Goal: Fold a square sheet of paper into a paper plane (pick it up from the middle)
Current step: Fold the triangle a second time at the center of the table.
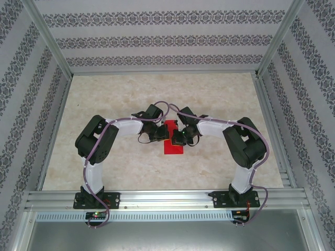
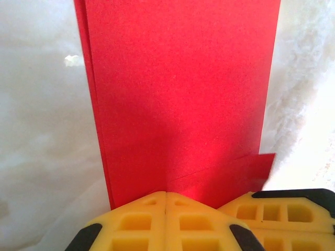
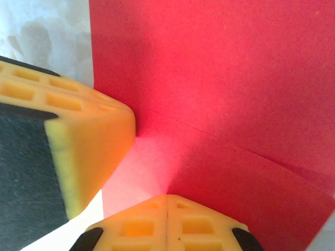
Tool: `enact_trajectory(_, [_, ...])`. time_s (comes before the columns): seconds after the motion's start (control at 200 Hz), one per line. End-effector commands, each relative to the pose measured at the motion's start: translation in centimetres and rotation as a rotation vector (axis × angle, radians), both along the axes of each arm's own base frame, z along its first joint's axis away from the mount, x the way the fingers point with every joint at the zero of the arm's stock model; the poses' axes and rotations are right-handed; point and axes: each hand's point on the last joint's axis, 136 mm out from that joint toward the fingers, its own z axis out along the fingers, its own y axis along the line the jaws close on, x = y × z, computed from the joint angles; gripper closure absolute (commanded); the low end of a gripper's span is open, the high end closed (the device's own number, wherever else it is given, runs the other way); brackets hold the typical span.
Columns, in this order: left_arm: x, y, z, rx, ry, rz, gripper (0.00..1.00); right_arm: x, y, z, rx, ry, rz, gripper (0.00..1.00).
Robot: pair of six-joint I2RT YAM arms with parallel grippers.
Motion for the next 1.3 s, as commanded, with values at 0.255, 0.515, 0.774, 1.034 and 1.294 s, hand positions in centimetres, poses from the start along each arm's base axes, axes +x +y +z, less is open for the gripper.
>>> enact_trajectory(0.255, [-1.6,3.4,-4.2,0.198,0.103,0.078,0.99,-4.9,-4.2,-1.5,-0.097,0.097,0.006,0.99])
enact_trajectory(0.515, [-1.3,3.1,-4.0,0.193,0.1,0.073,0.99,-7.2,-6.2,-1.6,-0.128,0.125,-0.047,0.99])
enact_trajectory(0.774, [-0.4,1.3,-2.2,0.114,0.068,0.034,0.98,-3.9,-5.0,2.3,-0.027,-0.017,-0.096,0.99])
enact_trajectory(1.034, [0.8,-1.3,2.0,-0.006,-0.009,-0.063,0.97,0.1,-2.3,2.5,0.037,-0.059,-0.116,0.99])
enact_trajectory(1.294, [0.9,-1.4,2.6,-0.014,-0.021,-0.059,0.97,-1.4,-4.0,-0.8,-0.043,0.014,-0.121,0.99])
